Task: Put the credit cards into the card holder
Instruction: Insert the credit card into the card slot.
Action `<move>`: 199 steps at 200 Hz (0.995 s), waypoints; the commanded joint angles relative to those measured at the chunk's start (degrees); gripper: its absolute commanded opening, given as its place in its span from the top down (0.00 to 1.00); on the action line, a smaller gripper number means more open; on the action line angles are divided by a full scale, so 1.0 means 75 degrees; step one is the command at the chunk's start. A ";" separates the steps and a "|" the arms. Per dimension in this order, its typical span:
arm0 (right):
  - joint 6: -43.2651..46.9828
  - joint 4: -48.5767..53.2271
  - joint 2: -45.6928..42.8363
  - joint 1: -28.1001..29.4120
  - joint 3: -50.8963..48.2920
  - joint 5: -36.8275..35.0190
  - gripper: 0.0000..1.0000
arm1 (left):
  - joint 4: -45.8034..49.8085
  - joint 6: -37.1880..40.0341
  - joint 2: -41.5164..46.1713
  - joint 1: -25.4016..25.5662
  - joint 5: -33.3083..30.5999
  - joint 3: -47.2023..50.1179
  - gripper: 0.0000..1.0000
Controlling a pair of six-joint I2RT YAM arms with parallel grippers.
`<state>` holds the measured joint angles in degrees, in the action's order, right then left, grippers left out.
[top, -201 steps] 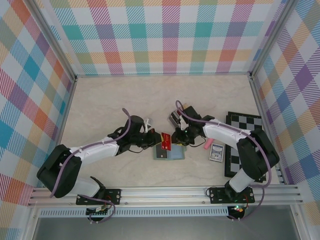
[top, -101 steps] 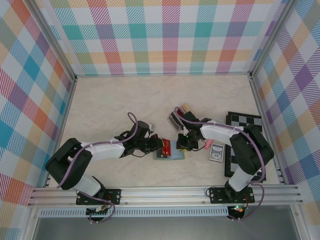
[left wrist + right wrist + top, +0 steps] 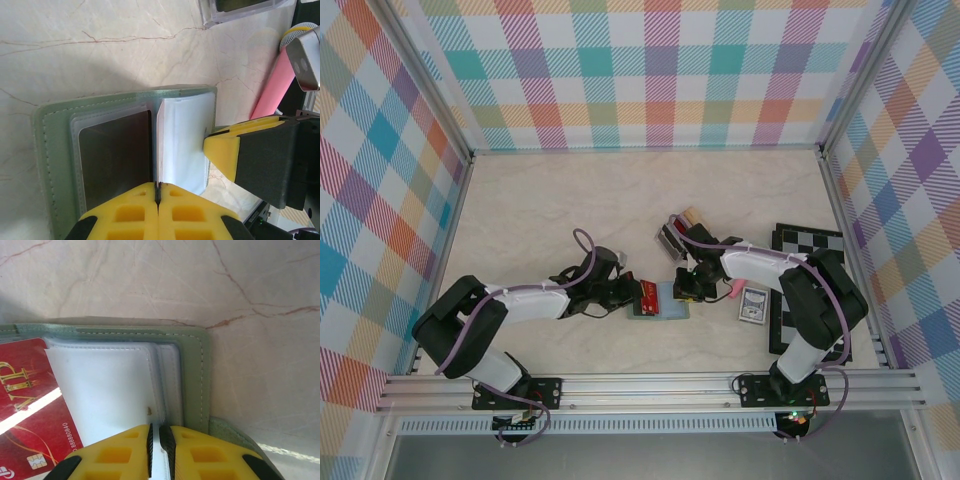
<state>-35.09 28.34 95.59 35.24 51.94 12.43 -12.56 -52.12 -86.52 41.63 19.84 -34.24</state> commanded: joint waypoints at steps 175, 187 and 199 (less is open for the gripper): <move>-0.0078 0.0266 0.0265 -0.0013 -0.0246 -0.0545 0.81 | -0.0037 0.0259 -0.0639 0.0287 0.0532 -0.0121 1.00; -0.0076 0.0242 0.0308 -0.0012 -0.0215 -0.0498 0.81 | -0.0045 0.0249 -0.0757 0.0297 0.0533 -0.0217 1.00; -0.0087 0.0230 0.0317 -0.0012 -0.0200 -0.0430 0.81 | -0.0294 0.0094 -0.0918 0.0289 0.0572 -0.0291 1.00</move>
<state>-35.31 28.36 95.59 35.24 51.94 12.01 -16.71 -52.16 -91.53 42.68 22.90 -34.89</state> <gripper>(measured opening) 0.190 0.039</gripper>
